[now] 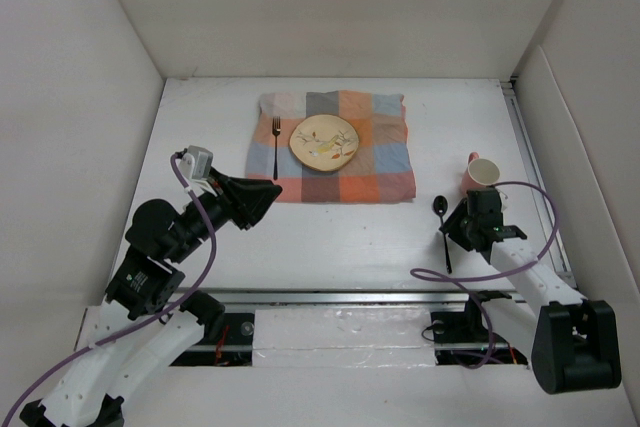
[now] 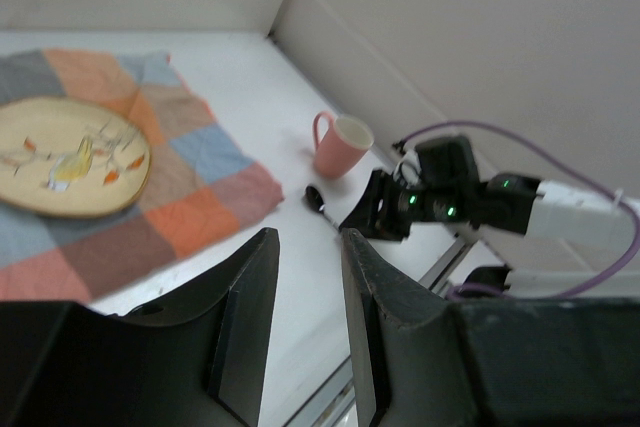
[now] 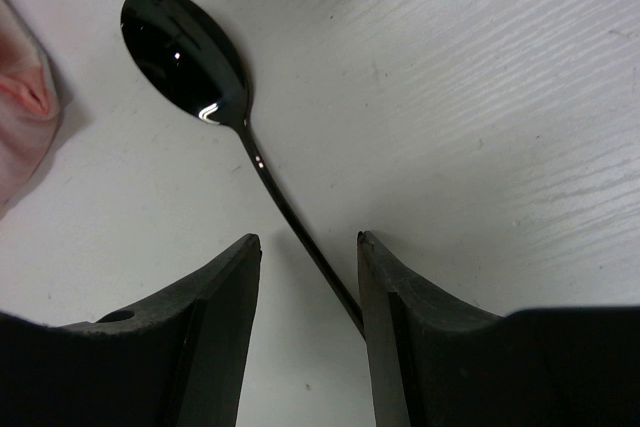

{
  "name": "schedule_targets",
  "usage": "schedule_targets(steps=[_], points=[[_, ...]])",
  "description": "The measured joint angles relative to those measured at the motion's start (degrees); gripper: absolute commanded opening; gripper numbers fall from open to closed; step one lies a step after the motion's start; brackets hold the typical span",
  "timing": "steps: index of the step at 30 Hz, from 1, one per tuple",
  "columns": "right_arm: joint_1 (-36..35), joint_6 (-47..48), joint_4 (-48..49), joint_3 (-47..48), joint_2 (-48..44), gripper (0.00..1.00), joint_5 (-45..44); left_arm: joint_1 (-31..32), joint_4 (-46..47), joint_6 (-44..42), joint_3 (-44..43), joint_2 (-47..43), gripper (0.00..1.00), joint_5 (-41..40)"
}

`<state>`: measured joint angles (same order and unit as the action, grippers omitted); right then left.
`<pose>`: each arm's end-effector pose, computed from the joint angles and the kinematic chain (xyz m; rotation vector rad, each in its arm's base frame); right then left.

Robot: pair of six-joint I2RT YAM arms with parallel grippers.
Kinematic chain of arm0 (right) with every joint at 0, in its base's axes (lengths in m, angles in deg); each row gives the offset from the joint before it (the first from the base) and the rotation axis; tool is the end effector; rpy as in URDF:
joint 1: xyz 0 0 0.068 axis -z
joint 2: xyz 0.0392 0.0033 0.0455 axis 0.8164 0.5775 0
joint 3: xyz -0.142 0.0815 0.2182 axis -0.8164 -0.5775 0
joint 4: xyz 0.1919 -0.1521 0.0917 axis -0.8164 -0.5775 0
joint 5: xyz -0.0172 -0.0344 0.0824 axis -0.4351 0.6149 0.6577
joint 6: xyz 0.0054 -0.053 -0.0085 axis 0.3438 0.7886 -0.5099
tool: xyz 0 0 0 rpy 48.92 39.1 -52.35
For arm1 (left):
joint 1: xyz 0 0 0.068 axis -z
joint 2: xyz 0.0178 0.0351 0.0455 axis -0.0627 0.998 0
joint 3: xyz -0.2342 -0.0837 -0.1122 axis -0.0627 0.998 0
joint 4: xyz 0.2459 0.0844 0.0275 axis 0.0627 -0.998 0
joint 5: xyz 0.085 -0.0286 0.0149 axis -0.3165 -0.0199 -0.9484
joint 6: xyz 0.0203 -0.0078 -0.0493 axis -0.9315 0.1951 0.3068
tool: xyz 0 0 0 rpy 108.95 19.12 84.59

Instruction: Set the dinner table for one person

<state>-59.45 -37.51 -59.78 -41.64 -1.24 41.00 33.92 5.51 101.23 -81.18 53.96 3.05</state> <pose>0.1732 0.0103 0.1606 0.7989 2.3366 0.2041 0.0839 -0.0617 0.4064 0.3229 1.3734 -1.0360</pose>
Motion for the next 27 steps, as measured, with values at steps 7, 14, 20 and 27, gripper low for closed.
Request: schedule_targets(steps=[7, 14, 20, 27], points=[[3.0, 5.0, -3.0, 11.5, 17.5, 0.39, 4.0, 7.3, -6.8, -5.5, 0.5, -9.3, 0.32, -13.4], [3.1, 8.9, -5.3, 18.4, 25.9, 0.28, 6.3, 10.3, -6.3, -7.9, -0.5, -12.0, 0.33, -19.5], [1.9, 9.0, -7.2, 18.9, 26.1, 0.28, 6.4, 11.6, -6.5, -8.7, 0.1, -12.0, 0.33, -22.1], [-1.5, 8.7, -11.4, 20.7, 27.2, 0.28, 6.0, 12.4, -6.5, -9.1, 1.1, -12.9, 0.34, -23.8]])
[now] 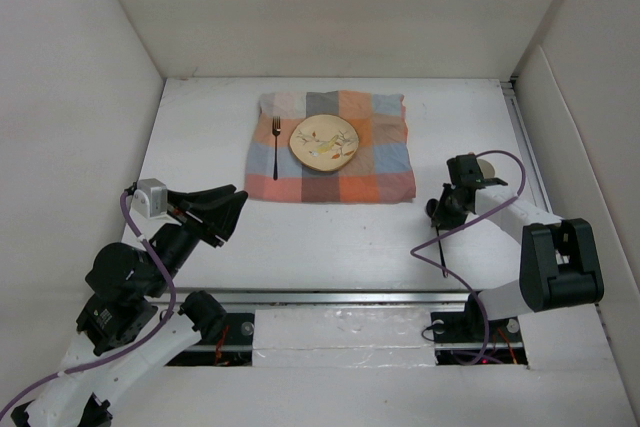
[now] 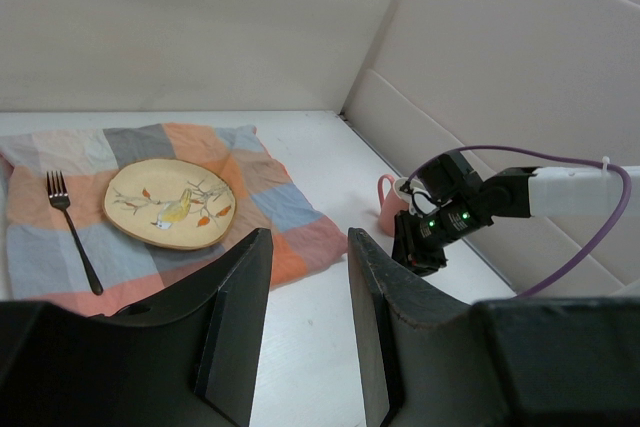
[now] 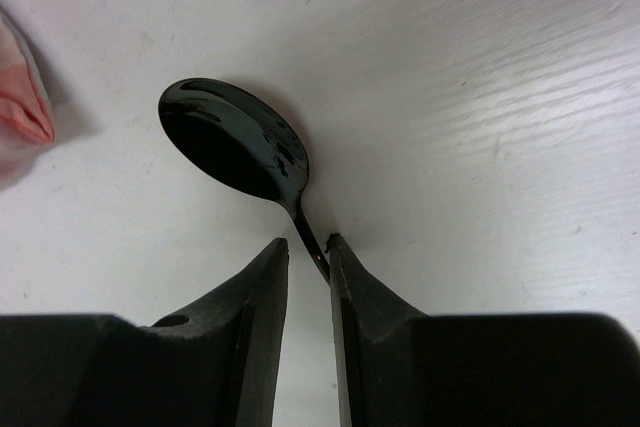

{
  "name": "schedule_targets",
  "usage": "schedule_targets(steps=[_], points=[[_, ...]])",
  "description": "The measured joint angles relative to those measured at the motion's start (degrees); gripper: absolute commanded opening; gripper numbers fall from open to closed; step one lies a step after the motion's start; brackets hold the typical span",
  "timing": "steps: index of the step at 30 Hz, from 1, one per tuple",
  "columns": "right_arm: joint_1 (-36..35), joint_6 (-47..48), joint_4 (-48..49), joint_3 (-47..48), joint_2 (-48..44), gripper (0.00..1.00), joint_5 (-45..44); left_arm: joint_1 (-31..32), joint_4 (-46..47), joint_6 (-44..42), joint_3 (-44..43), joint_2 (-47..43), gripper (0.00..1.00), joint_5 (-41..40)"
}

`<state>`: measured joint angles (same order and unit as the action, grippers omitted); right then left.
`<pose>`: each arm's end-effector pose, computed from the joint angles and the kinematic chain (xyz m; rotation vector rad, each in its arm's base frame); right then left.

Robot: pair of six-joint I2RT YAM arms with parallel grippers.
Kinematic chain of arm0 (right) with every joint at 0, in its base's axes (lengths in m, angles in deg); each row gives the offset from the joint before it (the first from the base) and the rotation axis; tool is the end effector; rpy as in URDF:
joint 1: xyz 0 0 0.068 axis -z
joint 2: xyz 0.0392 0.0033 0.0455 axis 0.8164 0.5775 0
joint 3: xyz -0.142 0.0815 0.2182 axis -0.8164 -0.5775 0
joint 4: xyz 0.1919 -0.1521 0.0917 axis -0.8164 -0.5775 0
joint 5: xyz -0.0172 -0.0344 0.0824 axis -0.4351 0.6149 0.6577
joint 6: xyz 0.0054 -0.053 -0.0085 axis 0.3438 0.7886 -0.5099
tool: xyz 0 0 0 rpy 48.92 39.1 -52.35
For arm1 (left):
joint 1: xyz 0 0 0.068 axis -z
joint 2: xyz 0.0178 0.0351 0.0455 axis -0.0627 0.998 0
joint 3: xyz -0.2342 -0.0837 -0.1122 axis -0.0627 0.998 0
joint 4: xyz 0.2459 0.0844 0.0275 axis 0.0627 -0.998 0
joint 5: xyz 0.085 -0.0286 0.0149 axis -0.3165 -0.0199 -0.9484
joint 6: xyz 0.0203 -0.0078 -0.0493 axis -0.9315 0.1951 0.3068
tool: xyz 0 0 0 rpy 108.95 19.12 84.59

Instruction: Set the dinner table for one person

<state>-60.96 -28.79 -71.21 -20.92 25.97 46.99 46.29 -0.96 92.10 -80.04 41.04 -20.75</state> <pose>0.2469 0.0267 0.1633 0.6126 2.7239 0.1564 0.0368 -0.0289 0.4015 0.1852 1.2626 -0.8437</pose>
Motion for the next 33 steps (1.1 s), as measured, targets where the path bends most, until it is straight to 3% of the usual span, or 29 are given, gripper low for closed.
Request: schedule_targets(steps=[6, 9, 10, 17, 25, 33], points=[[-2.7, -0.7, -3.8, 2.3, 2.0, 0.37, 0.0, 0.0, -0.2, -0.2, 0.2, -2.1, 0.34, -1.6], [-4.5, -1.1, -5.5, 2.5, 2.0, 0.29, 0.0, 0.0, -0.1, -0.2, 0.2, -2.7, 0.34, -2.1], [-5.0, -1.3, -6.1, 2.5, 2.0, 0.2, 0.1, 0.0, -0.1, -0.2, 0.2, -2.8, 0.34, -2.2], [-6.4, -1.9, -9.3, 4.0, 4.0, 0.01, -0.2, 0.5, -0.1, -0.2, 0.2, -3.0, 0.35, -3.4], [-7.2, -2.3, -11.3, 4.0, 2.4, 0.0, -1.2, 0.7, 0.0, -0.2, 1.0, -3.7, 0.35, -4.2], [-2.9, 2.6, -15.1, 9.3, -3.3, 0.0, -4.2, 0.7, 0.0, -0.2, 1.0, -3.5, 0.35, -4.2]])
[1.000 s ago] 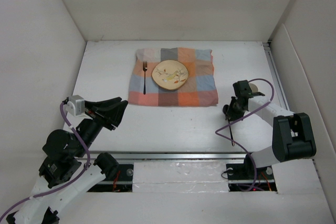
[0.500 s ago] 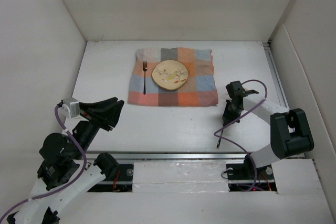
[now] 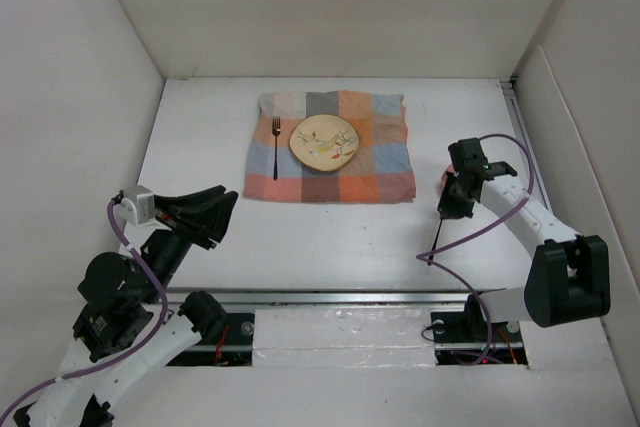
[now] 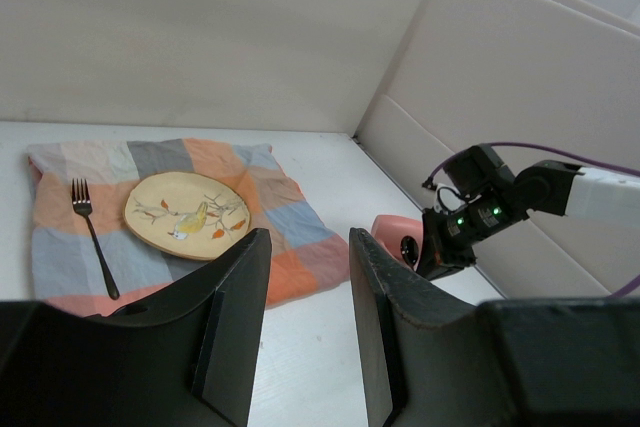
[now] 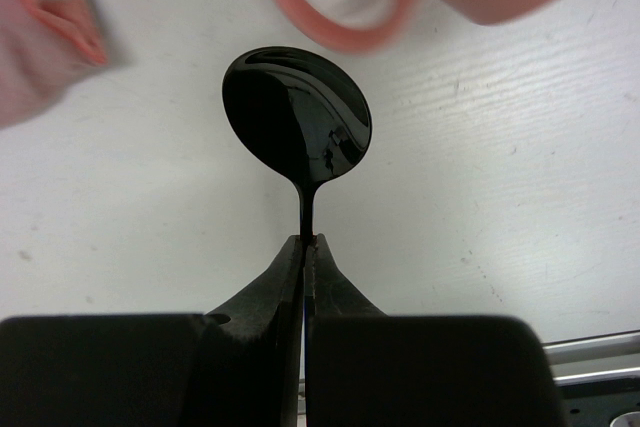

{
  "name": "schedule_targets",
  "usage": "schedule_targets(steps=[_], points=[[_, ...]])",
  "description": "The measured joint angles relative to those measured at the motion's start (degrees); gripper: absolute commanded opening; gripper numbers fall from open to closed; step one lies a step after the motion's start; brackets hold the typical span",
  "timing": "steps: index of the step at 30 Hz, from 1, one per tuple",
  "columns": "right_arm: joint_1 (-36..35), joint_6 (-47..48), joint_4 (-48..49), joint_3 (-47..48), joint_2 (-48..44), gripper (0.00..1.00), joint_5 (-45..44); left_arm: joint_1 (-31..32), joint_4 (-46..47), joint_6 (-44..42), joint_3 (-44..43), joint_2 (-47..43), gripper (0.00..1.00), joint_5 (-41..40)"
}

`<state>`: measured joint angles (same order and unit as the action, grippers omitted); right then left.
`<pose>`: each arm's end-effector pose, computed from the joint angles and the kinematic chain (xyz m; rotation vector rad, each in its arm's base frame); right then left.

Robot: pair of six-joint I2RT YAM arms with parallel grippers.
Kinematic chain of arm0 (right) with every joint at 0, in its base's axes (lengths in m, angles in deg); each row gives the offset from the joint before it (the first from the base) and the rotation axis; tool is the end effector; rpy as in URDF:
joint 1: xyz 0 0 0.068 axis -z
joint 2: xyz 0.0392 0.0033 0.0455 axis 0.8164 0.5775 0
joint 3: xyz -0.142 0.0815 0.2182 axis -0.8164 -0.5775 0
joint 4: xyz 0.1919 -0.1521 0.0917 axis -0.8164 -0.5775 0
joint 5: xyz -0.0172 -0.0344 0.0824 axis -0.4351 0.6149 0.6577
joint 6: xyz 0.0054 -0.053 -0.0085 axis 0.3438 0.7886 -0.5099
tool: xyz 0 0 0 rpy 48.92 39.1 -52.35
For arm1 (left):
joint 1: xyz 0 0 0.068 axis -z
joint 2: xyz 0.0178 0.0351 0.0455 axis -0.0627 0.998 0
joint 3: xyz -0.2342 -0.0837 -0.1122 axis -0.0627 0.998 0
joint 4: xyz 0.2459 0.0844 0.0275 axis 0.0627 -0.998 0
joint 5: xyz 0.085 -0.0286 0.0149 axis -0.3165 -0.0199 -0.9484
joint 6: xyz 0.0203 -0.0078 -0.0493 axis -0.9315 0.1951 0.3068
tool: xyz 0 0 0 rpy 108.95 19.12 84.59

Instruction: Set the dinner table for one person

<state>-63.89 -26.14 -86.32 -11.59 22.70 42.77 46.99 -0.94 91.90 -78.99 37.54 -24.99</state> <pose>0.2445 0.0365 0.2115 0.4993 2.7693 0.0401 0.0282 -0.0180 0.3976 0.1175 1.2275 -0.8190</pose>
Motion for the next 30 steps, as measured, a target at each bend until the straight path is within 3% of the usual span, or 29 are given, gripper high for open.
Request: schedule_targets(steps=[8, 13, 24, 30], points=[[0.2, 4.3, -3.3, 7.1, -5.0, 0.0, 0.4, 0.0, 0.0, 0.0, 1.0, 0.6, 0.34, 0.1], [-0.7, 5.7, -2.5, 13.6, -1.7, 0.0, 1.8, 0.0, 0.1, 0.0, 1.4, 1.6, 0.35, 0.4], [-9.5, 10.3, 2.4, 47.6, 30.9, 0.0, 6.9, 0.0, 0.2, 0.0, 2.4, 2.9, 0.35, 0.2], [-10.2, 11.5, 1.5, 63.3, 46.5, 0.0, 9.2, 0.0, 0.3, -0.2, 2.8, 3.7, 0.35, -0.1]])
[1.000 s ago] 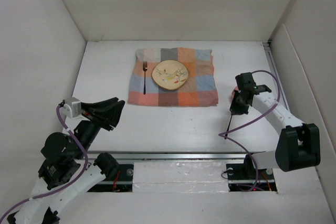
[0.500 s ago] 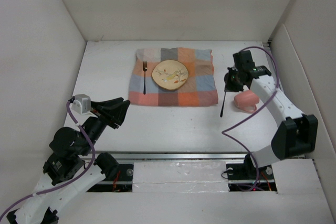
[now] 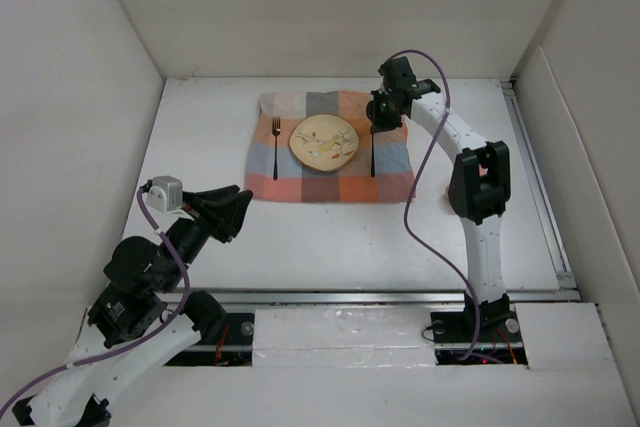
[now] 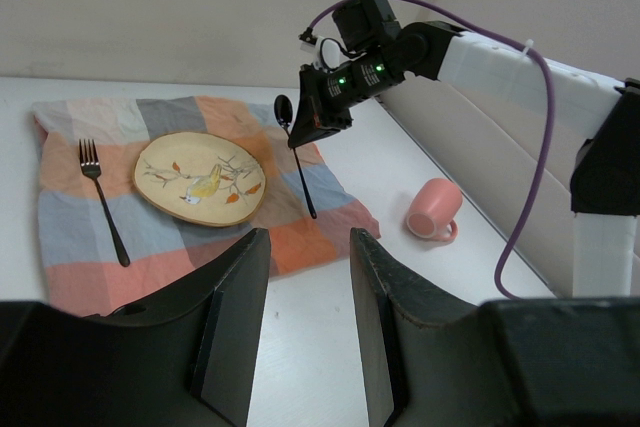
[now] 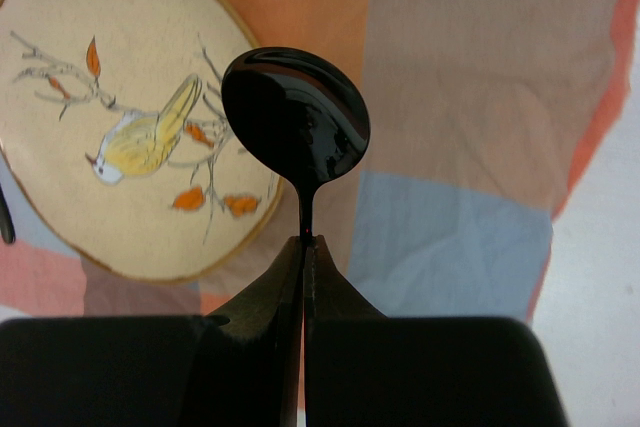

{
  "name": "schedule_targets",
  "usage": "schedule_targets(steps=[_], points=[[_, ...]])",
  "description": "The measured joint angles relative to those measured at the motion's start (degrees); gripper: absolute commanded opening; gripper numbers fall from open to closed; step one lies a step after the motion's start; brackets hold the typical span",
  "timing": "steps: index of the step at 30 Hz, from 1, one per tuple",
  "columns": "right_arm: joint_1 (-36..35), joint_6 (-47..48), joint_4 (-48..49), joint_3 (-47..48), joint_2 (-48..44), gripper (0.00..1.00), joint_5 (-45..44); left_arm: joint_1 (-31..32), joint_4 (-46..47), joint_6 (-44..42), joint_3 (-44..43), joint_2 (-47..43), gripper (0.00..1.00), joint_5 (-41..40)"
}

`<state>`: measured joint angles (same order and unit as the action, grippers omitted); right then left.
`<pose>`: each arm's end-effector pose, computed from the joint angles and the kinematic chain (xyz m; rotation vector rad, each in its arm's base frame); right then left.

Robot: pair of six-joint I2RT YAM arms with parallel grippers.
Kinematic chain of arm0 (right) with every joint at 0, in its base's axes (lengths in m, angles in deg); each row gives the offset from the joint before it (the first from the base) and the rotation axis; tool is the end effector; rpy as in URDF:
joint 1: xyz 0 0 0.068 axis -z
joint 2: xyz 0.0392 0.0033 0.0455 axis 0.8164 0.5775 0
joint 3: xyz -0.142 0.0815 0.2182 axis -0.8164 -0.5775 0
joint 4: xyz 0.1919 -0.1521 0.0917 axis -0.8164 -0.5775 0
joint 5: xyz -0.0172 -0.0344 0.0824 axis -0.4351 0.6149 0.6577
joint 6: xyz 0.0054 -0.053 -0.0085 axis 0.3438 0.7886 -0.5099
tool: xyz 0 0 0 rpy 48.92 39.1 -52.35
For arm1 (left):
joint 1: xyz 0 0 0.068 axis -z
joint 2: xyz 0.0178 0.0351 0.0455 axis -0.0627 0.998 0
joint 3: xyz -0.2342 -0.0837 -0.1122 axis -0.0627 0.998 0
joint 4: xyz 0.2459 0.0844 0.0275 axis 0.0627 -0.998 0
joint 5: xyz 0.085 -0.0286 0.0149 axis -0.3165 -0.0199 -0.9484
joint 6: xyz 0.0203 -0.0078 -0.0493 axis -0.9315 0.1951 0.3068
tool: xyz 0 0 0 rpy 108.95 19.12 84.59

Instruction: Set the dinner table for one person

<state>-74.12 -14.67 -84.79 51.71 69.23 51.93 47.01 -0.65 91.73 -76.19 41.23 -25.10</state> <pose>0.4596 0.1648 0.2585 -0.0775 2.5357 0.3599 0.0486 -0.0372 0.3825 0.1473 1.3322 -0.7808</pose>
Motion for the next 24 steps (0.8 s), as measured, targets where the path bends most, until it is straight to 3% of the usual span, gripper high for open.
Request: schedule_targets(steps=[5, 19, 21, 24], points=[[0.7, 0.1, -1.5, 8.5, 8.3, 0.0, 1.1, 0.0, 0.2, 0.0, 0.0, 0.9, 0.35, -0.2], [1.7, -0.7, -1.7, 13.2, 15.9, 0.01, 4.8, 0.0, 0.3, -0.1, 0.0, 2.5, 0.35, -0.4], [1.7, -0.9, -1.8, 13.9, 16.7, 0.08, 4.9, 0.0, 0.3, -0.1, 0.0, 2.6, 0.35, -0.4], [1.7, -1.3, -1.9, 14.0, 17.0, 0.31, 4.9, 0.0, 0.3, -0.1, 0.0, 2.7, 0.35, -0.4]])
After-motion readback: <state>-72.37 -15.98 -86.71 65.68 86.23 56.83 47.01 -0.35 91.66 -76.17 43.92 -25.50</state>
